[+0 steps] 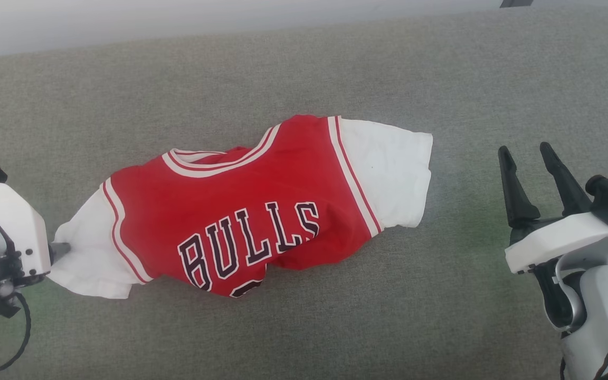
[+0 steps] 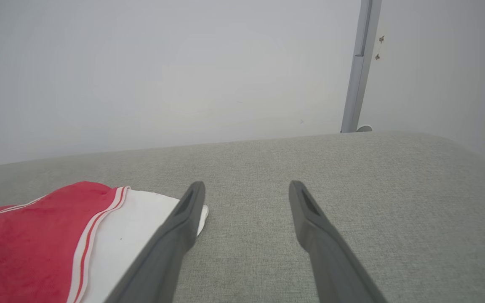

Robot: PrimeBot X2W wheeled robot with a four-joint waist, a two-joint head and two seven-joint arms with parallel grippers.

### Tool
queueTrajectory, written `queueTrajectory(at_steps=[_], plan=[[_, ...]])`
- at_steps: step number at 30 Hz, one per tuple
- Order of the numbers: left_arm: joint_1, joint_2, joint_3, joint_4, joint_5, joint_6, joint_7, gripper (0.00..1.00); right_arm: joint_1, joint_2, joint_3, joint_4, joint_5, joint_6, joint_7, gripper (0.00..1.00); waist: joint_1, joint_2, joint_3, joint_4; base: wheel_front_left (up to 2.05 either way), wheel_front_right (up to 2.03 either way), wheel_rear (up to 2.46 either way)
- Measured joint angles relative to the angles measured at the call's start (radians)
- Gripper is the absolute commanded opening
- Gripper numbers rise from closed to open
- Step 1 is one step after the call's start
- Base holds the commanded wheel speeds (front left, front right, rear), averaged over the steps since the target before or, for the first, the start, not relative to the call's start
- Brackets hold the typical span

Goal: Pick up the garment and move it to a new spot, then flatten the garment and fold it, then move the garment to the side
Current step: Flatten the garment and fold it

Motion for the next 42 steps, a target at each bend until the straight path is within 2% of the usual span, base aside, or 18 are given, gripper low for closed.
queueTrajectory(at_steps=[6,7,8,12,17,31,36,38,39,40,41,42], plan=[[0.023,0.0,-0.002,-0.016,0.004,0.03,0.004,1.0,0.003,-0.002,0.008,-0.015,0.002,0.0,0.015,1.0,0.0,0.0,0.003,0.004,0.0,0.0,0.0],[0.027,-0.002,-0.004,-0.016,0.004,0.03,0.001,0.95,0.003,-0.002,0.011,-0.017,0.004,0.0,0.02,1.0,0.0,0.0,0.004,0.005,0.0,0.0,0.0],[0.031,-0.002,-0.011,-0.024,0.005,0.012,-0.005,0.0,0.003,-0.004,0.013,-0.018,0.008,0.0,0.024,1.0,0.0,0.0,0.007,0.006,0.0,0.0,0.0],[0.032,-0.021,-0.012,-0.03,-0.002,-0.019,-0.031,0.0,-0.017,-0.019,0.029,-0.025,0.029,0.0,0.075,1.0,0.0,0.0,0.024,0.02,0.0,0.0,0.0],[0.01,-0.045,-0.02,-0.035,-0.002,-0.032,-0.054,0.0,-0.084,-0.041,0.049,-0.011,0.057,0.0,0.18,1.0,0.0,0.0,0.046,0.047,0.0,0.0,0.0],[-0.078,-0.145,-0.071,-0.033,0.023,-0.059,-0.115,0.0,-0.277,-0.107,0.157,0.169,0.053,0.0,0.669,1.0,0.0,0.0,0.101,0.162,0.0,0.0,0.0],[-0.095,-0.169,-0.078,-0.021,0.024,-0.072,-0.135,0.0,-0.342,-0.114,0.153,0.208,0.056,0.0,0.878,1.0,0.0,0.0001,0.114,0.192,0.0,0.0,0.0],[-0.096,-0.173,-0.078,-0.017,0.024,-0.072,-0.14,0.0,-0.352,-0.114,0.155,0.208,0.056,0.0,0.91,1.0,0.0,0.0001,0.116,0.195,0.0,0.0,0.0],[-0.099,-0.18,-0.077,-0.008,0.023,-0.076,-0.151,0.0,-0.365,-0.12,0.169,0.201,0.056,-0.001,0.964,0.9,0.0,0.0001,0.117,0.2,0.0,0.0,0.0],[-0.102,-0.182,-0.077,-0.002,0.023,-0.078,-0.152,0.0,-0.368,-0.124,0.179,0.191,0.056,-0.002,0.981,0.23,0.0,0.0001,0.117,0.201,0.0,0.0,0.0],[-0.107,-0.184,-0.078,0.005,0.023,-0.08,-0.153,0.0,-0.369,-0.128,0.189,0.183,0.055,-0.002,0.99,0.0,-0.0001,0.0,0.117,0.201,0.0,0.0,0.0],[-0.111,-0.186,-0.078,0.01,0.023,-0.082,-0.154,0.0,-0.369,-0.127,0.191,0.179,0.058,-0.002,1.0,0.0,0.0,0.0001,0.116,0.201,0.0,0.0,0.0]])
